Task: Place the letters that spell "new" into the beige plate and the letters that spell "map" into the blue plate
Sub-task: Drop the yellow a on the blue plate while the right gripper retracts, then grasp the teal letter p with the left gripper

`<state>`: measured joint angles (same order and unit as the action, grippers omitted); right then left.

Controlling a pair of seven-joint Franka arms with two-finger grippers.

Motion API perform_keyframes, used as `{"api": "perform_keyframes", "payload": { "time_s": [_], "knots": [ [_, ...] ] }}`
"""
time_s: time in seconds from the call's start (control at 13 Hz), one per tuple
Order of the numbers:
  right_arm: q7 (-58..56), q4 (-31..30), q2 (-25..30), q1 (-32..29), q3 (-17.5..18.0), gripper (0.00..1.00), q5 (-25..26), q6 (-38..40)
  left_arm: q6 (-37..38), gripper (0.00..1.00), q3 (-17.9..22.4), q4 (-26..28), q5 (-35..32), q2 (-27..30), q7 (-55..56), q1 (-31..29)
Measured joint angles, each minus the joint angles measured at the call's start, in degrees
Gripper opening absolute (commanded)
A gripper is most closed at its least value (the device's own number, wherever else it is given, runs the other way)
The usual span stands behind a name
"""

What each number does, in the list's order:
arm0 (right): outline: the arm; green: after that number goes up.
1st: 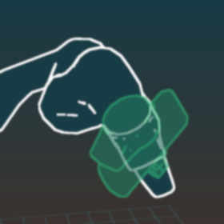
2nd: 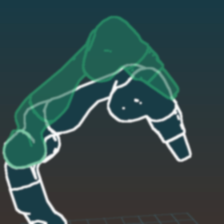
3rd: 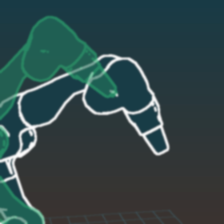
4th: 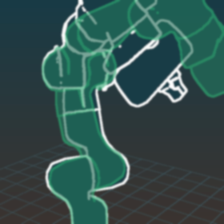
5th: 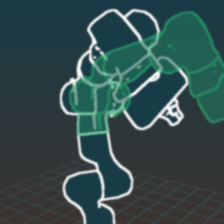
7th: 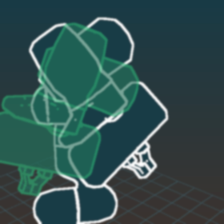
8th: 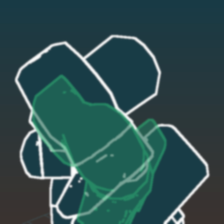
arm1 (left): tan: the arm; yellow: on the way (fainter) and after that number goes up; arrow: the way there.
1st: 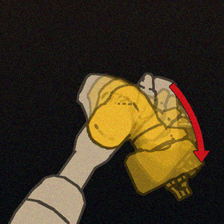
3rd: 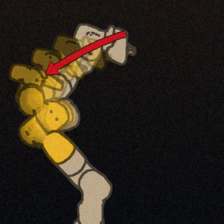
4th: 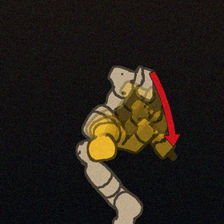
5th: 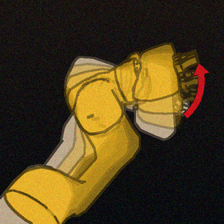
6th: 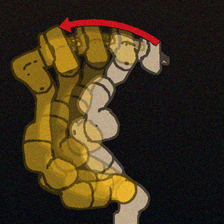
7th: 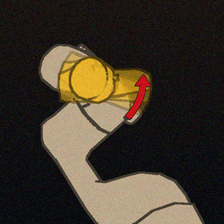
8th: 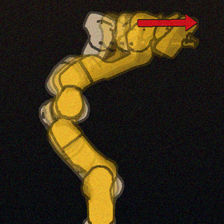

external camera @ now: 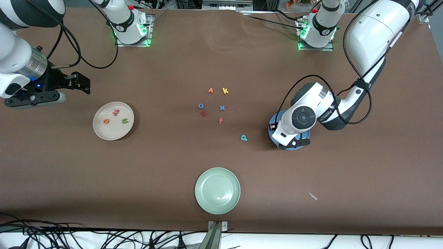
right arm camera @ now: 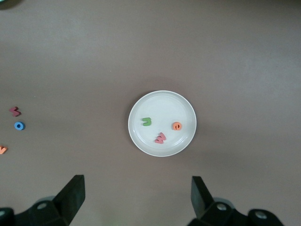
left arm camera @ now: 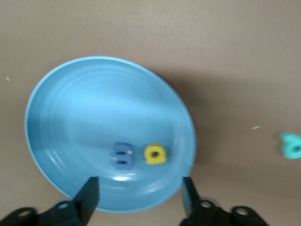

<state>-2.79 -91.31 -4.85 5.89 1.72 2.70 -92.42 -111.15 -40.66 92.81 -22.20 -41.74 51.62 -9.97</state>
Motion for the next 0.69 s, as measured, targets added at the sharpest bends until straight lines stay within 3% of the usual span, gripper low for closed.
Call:
{"api": "perform_keyframes", "payload": {
  "time_s": [0.38, 0.69],
  "knots": [
    [0.0, 0.0, 0.0, 0.0, -1.4, 1.0, 0.0, 0.1, -9.9, 1.0, 0.6, -0.8, 0.8, -1.8, 23.1, 5.7],
    [-0.7, 0.0, 0.1, -0.1, -3.7, 1.0, 0.0, 0.9, -15.9, 1.0, 8.7, -2.9, 0.8, -3.7, 40.4, 15.3]
  ]
}}
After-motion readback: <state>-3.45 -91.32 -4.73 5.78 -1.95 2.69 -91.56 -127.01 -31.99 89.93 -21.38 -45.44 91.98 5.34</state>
